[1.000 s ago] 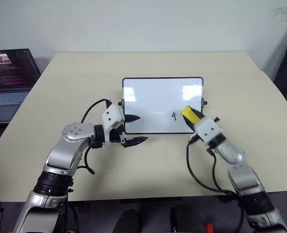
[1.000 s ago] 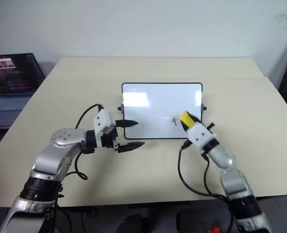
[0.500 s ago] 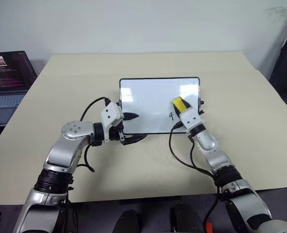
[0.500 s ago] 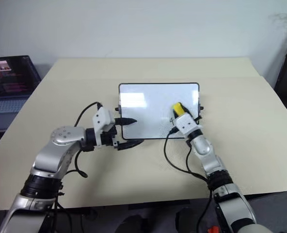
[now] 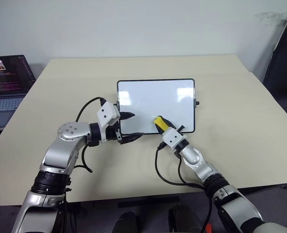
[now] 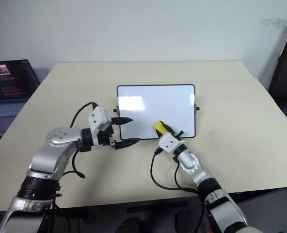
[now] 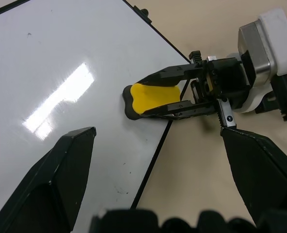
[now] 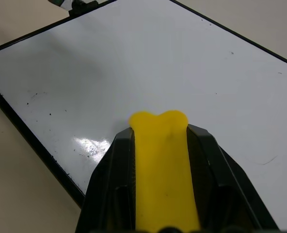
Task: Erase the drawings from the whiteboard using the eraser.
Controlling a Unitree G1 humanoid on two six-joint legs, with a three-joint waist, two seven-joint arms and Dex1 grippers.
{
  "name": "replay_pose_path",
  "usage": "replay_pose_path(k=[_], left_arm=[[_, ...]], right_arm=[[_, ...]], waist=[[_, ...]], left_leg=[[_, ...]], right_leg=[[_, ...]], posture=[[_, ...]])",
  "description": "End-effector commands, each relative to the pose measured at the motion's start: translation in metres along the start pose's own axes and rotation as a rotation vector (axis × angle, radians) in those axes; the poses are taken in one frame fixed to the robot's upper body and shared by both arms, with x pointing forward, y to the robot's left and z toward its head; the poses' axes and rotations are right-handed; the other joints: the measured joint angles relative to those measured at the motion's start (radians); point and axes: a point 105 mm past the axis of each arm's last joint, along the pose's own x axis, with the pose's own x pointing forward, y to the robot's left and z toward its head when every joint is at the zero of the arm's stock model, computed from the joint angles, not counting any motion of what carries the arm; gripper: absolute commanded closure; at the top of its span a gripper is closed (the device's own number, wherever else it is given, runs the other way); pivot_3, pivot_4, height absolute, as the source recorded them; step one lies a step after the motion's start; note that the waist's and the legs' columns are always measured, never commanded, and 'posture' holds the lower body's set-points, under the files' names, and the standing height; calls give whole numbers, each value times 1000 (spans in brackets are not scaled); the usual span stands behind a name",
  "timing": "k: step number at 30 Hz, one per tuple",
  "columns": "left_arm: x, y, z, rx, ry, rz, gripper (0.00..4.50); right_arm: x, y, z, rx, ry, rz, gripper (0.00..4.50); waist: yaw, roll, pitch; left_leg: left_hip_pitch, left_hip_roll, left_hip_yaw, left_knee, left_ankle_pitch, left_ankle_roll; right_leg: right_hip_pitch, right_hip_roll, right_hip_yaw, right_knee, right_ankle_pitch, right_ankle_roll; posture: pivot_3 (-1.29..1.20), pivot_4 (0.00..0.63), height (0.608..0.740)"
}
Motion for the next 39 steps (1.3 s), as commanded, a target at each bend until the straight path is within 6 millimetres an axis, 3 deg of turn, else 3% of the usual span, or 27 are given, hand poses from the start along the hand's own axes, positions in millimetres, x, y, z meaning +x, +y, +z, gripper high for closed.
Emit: replay_pose_path(k=[1, 3, 5, 7, 10, 16, 22, 27, 33, 39], left_arm=[[-9, 7, 5, 7, -20, 36, 0], [-11, 7, 3, 1, -14, 40, 0], [-12, 6, 0, -7, -8, 41, 0], [-12, 5, -2, -9, -3, 40, 0], [-12, 4, -3, -11, -1, 39, 0], [-13, 2, -3, -14, 2, 43, 0], [-14, 3, -3, -20, 1, 57, 0], [-13, 4, -1, -23, -4, 63, 0], [-11, 3, 1, -21, -12, 61, 0], [-4, 1, 12, 5, -22, 36, 0]], right_arm=[[11, -37, 47, -7, -172, -104, 3380], [11, -56, 59, -29, -206, -149, 3380], [13, -80, 58, -46, -182, -218, 3380], [16, -93, 45, -72, -117, -254, 3380], [19, -96, 21, -83, -16, -261, 3380], [22, -75, -5, -40, 67, -217, 3380], [25, -29, 0, -2, 29, -92, 3380], [32, -15, 12, -5, -16, -52, 3380], [34, -48, 33, 44, -62, -133, 3380], [11, -80, 45, 184, 3, -150, 3381]], waist=[[0, 3, 2], [3, 3, 2], [7, 3, 2], [9, 3, 2], [9, 3, 2], [-2, 2, 2], [-9, 2, 2], [-16, 2, 2], [-12, 3, 2], [8, 3, 2]], left_leg=[[-1, 0, 0, 0, 0, 0], [-3, 0, 0, 0, 0, 0], [-6, 0, -1, 0, 0, 0], [-8, -1, -1, 0, 0, 0], [-10, -1, -2, 0, 0, 0], [-16, -1, 2, 0, 1, -2], [-14, -1, 2, 1, 0, -1], [-14, -1, 2, 1, 0, -1], [-16, -1, 1, 1, 0, -1], [-18, -1, -1, 0, 0, -1]], right_leg=[[-1, 0, 0, 0, 0, 0], [-3, 0, 0, 0, 0, 0], [-5, -1, 0, -1, 0, 0], [-6, -1, 0, -1, 0, 0], [-8, -3, 0, -2, 0, 0], [-16, -5, 1, 0, 0, 0], [-15, -5, 1, 2, 0, 0], [-15, -5, 1, 2, 0, 0], [-16, -6, 0, 1, 0, 0], [-16, -7, 0, -1, 0, 1]], posture=[[0, 150, 740], [0, 150, 740], [0, 150, 740], [0, 150, 740], [0, 150, 740], [0, 150, 740], [0, 150, 740], [0, 150, 740], [0, 150, 740], [0, 150, 740]])
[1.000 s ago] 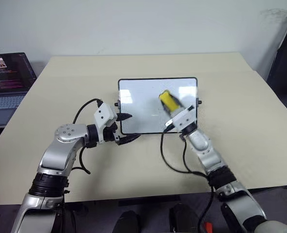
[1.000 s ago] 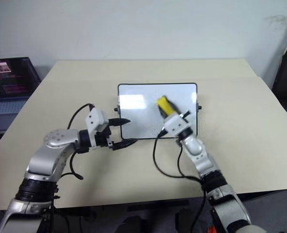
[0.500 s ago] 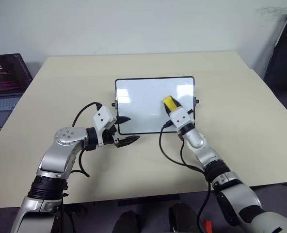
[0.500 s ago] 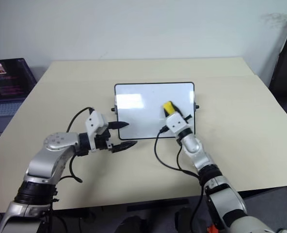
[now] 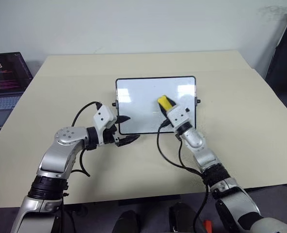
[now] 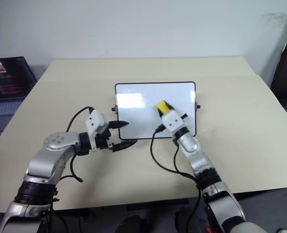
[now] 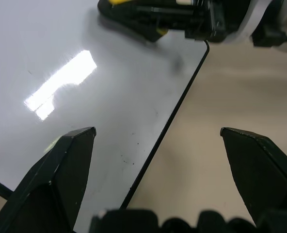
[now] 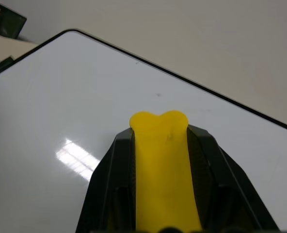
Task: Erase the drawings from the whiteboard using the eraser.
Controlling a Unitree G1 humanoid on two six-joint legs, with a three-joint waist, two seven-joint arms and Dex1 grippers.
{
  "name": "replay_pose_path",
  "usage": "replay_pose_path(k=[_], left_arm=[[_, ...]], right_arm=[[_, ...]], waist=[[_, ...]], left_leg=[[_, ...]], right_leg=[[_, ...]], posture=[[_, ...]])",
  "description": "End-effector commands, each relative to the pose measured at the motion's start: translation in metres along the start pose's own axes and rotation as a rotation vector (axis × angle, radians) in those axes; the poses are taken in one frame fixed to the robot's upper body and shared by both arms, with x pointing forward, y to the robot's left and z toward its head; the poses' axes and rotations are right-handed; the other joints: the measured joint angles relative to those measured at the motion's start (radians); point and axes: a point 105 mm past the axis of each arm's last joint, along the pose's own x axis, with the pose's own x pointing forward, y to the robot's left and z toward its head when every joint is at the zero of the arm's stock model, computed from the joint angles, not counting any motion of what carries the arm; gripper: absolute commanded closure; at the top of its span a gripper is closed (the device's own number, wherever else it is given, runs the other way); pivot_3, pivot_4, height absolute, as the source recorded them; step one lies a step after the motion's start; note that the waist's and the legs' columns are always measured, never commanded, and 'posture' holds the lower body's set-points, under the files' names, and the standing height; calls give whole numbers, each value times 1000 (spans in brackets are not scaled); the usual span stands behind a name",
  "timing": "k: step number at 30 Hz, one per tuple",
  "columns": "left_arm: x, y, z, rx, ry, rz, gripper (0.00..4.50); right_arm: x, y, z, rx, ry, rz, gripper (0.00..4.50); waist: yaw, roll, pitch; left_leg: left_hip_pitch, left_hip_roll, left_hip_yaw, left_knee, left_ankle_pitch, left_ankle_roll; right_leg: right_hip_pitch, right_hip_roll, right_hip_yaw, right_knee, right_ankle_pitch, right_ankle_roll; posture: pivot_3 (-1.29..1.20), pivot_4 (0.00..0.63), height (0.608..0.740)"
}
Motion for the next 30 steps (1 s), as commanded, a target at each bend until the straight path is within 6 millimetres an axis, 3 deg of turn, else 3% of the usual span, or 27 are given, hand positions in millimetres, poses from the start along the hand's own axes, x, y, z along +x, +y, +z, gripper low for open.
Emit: replay_pose_path(k=[1, 6, 10, 15, 21, 30], left_arm=[[4, -2, 26, 71, -55, -24, 0], [16, -6, 40, 75, -85, -71, 0], [27, -20, 46, 96, -90, -163, 0], [49, -36, 54, 147, -101, -284, 0], [74, -54, 63, 185, -91, -431, 0], [93, -74, 72, 252, -97, -564, 0]], right_arm=[[-14, -22, 17, 83, 26, -6, 3381], [-58, -45, 16, 116, 175, 11, 3381], [-103, -56, 2, 136, 349, -9, 3381], [-134, -71, -24, 194, 524, -150, 3381], [-138, -78, -43, 268, 612, -244, 3381], [-146, -100, -56, 332, 660, -359, 3381]], waist=[[7, 0, 0], [31, 0, 0], [31, 0, 0], [29, 0, 0], [26, 0, 0], [30, 0, 0]], left_leg=[[0, 0, -1, 0, 0, 0], [-2, -2, -2, 0, 0, 0], [-2, -2, -3, 0, 0, 1], [-1, -3, -1, 0, 0, 1], [0, -2, 1, 1, 0, 1], [-1, -2, 1, 1, 0, 1]], right_leg=[[0, 0, 0, 0, 0, 0], [0, -2, -2, -1, 0, 1], [1, -2, -3, -1, -1, 1], [1, -1, -3, 0, -1, 1], [2, 4, -2, 1, -1, 2], [1, 4, -2, 0, -1, 2]], posture=[[0, 150, 740], [0, 150, 740], [0, 150, 740], [0, 150, 740], [0, 150, 740], [0, 150, 740]])
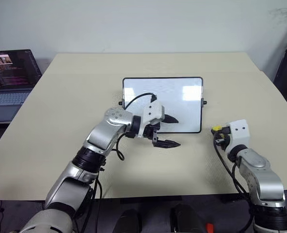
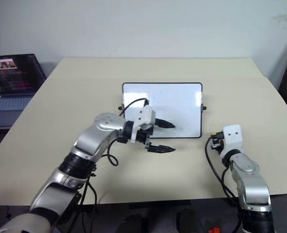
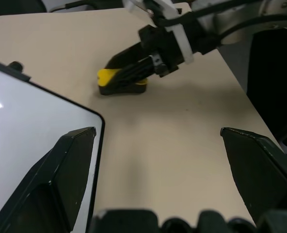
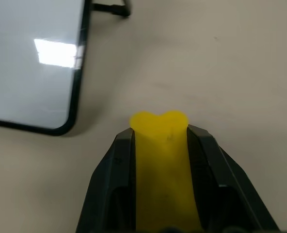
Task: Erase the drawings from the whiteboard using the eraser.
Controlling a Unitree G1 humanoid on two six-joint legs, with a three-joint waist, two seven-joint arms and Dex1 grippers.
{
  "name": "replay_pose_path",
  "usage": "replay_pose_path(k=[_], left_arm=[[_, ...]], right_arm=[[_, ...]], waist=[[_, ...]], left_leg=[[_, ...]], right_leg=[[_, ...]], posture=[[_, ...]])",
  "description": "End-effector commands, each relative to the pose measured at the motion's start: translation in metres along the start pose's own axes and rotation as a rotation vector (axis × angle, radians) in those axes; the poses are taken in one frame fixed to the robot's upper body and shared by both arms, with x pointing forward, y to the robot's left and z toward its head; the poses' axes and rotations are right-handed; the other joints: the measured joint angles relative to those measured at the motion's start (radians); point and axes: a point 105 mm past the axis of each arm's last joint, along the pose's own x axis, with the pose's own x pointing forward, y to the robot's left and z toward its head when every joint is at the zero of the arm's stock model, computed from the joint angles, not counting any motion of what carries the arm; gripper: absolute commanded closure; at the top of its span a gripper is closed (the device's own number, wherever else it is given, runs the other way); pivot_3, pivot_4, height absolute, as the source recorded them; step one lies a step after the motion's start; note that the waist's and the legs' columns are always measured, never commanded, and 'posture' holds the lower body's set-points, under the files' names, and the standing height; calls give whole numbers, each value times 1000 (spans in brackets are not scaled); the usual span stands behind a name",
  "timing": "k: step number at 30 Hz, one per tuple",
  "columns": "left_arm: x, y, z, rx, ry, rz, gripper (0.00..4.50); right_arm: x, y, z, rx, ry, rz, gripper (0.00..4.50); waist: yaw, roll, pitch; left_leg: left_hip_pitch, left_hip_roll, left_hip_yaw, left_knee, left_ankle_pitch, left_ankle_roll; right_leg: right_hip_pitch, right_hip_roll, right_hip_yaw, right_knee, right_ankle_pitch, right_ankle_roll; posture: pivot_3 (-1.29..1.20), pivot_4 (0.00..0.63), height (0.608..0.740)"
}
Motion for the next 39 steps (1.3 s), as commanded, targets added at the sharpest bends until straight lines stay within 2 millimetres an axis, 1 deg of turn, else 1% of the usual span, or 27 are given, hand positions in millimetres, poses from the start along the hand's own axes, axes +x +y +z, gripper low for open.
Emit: replay_pose_path(k=[1, 4, 10, 12, 13, 14, 16, 17, 18, 20, 22, 24, 26, 27, 28, 29, 30, 31, 32, 33, 35, 37, 39], left_arm=[[4, 2, 10, 75, -2, -24, 0], [5, 2, 9, 86, 0, -27, 0], [3, 2, 4, 77, 6, -10, 0], [2, 2, 3, 70, 5, 3, 0], [2, 2, 2, 67, 5, 9, 0], [2, 2, 1, 63, 4, 16, 0], [0, 2, -1, 50, 3, 35, 0], [-3, 3, -4, 39, 3, 61, 0], [-5, 4, -6, 32, 3, 78, 0], [-12, 7, -7, 9, -10, 138, 0], [-25, 15, -5, -9, -56, 246, 0], [-45, 21, -3, -31, -110, 381, 0], [-58, 23, -2, -43, -135, 473, 0], [-72, 24, -2, -67, -166, 564, 0], [-82, 23, -2, -86, -185, 628, 0], [-97, 21, -5, -108, -210, 724, 0], [-111, 17, -9, -131, -226, 817, 0], [-124, 10, -17, -152, -221, 899, 0], [-132, 4, -22, -166, -214, 954, 0], [-132, 1, -24, -174, -208, 979, 0], [-147, -16, -45, -194, -144, 1096, 0], [-158, -34, -66, -185, -57, 1197, 0], [-171, -48, -85, -231, -14, 1323, 0]], right_arm=[[1, -12, 5, 39, -16, -34, 3381], [5, -20, 6, 67, -15, -61, 3381], [12, -30, 8, 112, -19, -74, 3381], [14, -30, 9, 121, -20, -68, 2671], [15, -31, 9, 118, -21, -67, 2474], [15, -31, 10, 118, -22, -67, 2159], [16, -33, 11, 113, -28, -70, 1427], [16, -35, 15, 110, -50, -74, 1036], [15, -36, 17, 108, -68, -77, 748], [12, -38, 31, 96, -135, -82, 25], [5, -35, 48, 64, -215, -76, 25], [-4, -26, 63, 20, -283, -52, 25], [-11, -20, 70, 5, -328, -44, 25], [-18, -9, 75, 8, -363, -17, 25], [-23, -3, 77, 12, -387, 2, 25], [-31, 8, 77, 19, -408, 32, 25], [-38, 22, 73, 43, -422, 79, 25], [-45, 34, 66, 53, -421, 115, 25], [-50, 41, 61, 61, -421, 138, 25], [-53, 41, 57, 64, -420, 146, 25], [-59, 48, 40, 41, -416, 150, 25], [-62, 46, 24, 15, -401, 129, 25], [-62, 45, 8, -26, -376, 126, 25]], waist=[[-1, 0, 0], [-4, 0, 0], [-2, 0, 0], [-2, 0, 0], [-2, 0, 0], [-2, 0, 0], [-2, 0, 0], [-3, 0, 0], [-3, 0, 0], [-3, 0, 0], [-4, 1, 0], [-5, 1, 1], [-3, 1, 1], [-2, 1, 0], [-2, 1, 0], [-3, 1, 0], [-3, 1, 0], [-3, 1, 0], [-2, 2, 0], [0, 2, 0], [3, 1, 0], [4, 1, -1], [5, 0, -1]], left_leg=[[0, 0, 0, 0, 0, 0], [1, 0, 0, 0, 0, 0], [1, 0, 1, 0, 0, 0], [1, 0, 0, 0, 0, 0], [1, 0, 1, 0, 0, 0], [1, 0, 1, 0, 0, 0], [0, 0, 1, 0, 0, 0], [0, 0, 1, 0, 0, 0], [1, 0, 1, 0, 0, 0], [1, 1, 0, 0, 0, 0], [1, 1, 0, 0, 0, 0], [1, 1, 1, 0, 0, 0], [0, 1, 0, 0, 0, 0], [0, 1, 0, 0, 0, 0], [0, 1, -1, -1, 0, 0], [0, 1, -1, -1, 0, 0], [0, 1, -1, -1, 0, 0], [0, 1, -2, -1, 0, 0], [0, 1, -2, -1, 0, 0], [0, 1, -3, -2, 0, -1], [-1, -1, -2, -1, 0, -1], [1, -2, -2, 0, 0, 0], [3, -2, -3, -1, -1, 0]], right_leg=[[0, 0, 0, 0, 0, 0], [0, 1, 1, 0, 0, 0], [0, 1, 1, 0, 0, 0], [0, 1, 1, 0, 0, 0], [0, 1, 1, 0, 0, 0], [0, 1, 1, 0, 0, 0], [0, 0, 1, 0, 0, 0], [0, 0, 1, 0, 0, 0], [0, 0, 1, 0, 0, 0], [0, 0, 1, 1, 0, 0], [0, 0, 1, 1, 0, 0], [-1, 0, 1, 1, 0, 0], [-1, -2, 1, 1, 0, 0], [-1, -2, 1, 1, 0, 0], [-1, -3, 1, 0, 0, 0], [0, -4, 2, 0, 0, 0], [0, -4, 2, 0, 0, 0], [0, -5, 2, 0, 0, 0], [0, -5, 2, -1, 0, 0], [0, -6, 2, -1, -1, 1], [0, -9, 1, -1, -1, 1], [3, -10, 1, -2, -1, 2], [6, -10, -1, -4, -1, 2]], posture=[[0, 150, 740], [0, 150, 740], [0, 150, 740], [0, 150, 740], [0, 150, 740], [0, 150, 740], [0, 150, 740], [0, 150, 740], [0, 150, 740], [0, 150, 740], [0, 150, 740], [0, 150, 740], [0, 150, 740], [0, 150, 740], [0, 150, 740], [0, 150, 740], [0, 150, 740], [0, 150, 740], [0, 150, 740], [0, 150, 740], [0, 150, 740], [0, 150, 740], [0, 150, 740]])
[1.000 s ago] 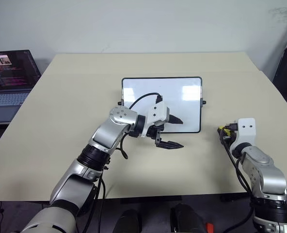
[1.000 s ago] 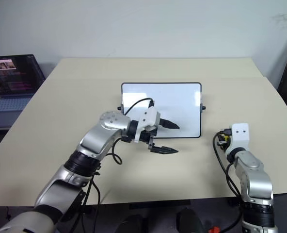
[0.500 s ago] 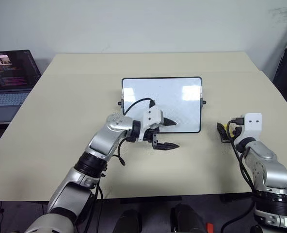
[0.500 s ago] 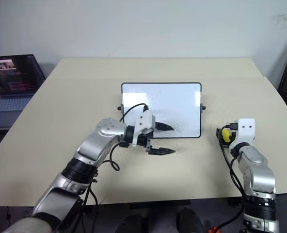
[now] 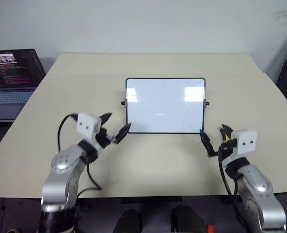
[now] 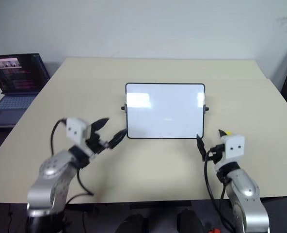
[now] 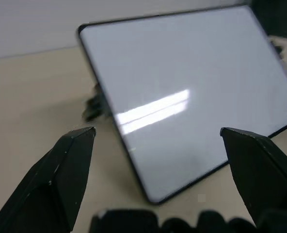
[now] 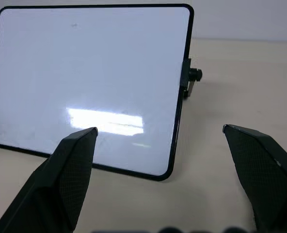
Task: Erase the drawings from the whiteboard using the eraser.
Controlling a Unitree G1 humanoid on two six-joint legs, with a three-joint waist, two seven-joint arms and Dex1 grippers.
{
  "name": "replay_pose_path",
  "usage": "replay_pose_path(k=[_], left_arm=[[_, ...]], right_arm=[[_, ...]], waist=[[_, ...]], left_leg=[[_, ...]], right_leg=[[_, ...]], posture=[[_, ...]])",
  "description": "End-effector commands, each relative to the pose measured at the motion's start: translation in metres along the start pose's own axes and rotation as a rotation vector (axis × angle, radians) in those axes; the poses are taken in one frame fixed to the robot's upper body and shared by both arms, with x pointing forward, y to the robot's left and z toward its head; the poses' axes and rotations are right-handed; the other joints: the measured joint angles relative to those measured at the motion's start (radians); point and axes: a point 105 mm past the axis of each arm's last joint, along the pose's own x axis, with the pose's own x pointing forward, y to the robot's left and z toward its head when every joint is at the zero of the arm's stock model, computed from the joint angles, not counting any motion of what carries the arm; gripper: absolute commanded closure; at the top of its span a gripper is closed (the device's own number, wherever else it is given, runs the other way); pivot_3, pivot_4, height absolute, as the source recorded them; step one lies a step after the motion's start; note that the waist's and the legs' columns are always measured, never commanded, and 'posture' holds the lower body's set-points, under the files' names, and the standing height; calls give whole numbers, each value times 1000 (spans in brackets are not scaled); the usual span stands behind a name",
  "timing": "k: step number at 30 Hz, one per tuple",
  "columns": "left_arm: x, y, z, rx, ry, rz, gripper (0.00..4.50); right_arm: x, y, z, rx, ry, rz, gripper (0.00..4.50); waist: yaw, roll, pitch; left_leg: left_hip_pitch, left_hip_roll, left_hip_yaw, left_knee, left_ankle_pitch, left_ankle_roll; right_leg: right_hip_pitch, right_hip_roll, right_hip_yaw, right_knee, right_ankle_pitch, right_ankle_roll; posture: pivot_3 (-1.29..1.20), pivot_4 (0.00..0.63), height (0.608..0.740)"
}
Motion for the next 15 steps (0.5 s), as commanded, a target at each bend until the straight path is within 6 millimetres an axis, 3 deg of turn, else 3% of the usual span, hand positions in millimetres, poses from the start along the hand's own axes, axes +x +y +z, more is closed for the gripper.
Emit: replay_pose_path(k=[1, 5, 9, 15], left_arm=[[-24, 20, -6, 18, -22, 229, 0], [-35, 23, -16, -23, -20, 362, 0], [-29, 14, -10, -4, -39, 332, 0], [-22, 16, -3, 4, -66, 358, 0]], right_arm=[[-9, -5, -10, -81, -28, -7, 25], [-12, -13, -32, -34, 2, -18, 25], [-9, -16, -38, 32, 11, -26, 25], [-16, -14, -55, 70, 106, 5, 25]], waist=[[2, 0, 0], [3, -1, 0], [2, 0, 0], [2, 0, 0]], left_leg=[[0, 0, -1, 0, 0, 0], [3, 0, -3, 0, 0, 0], [7, 0, -3, 0, 0, 0], [7, 0, -3, -1, 0, 1]], right_leg=[[1, 0, -1, 0, 0, 0], [5, 0, -3, -1, 0, 0], [10, 1, -3, -2, 0, 0], [10, 1, -3, -2, 0, 0]], posture=[[0, 150, 740], [0, 150, 740], [0, 150, 740], [0, 150, 740]])
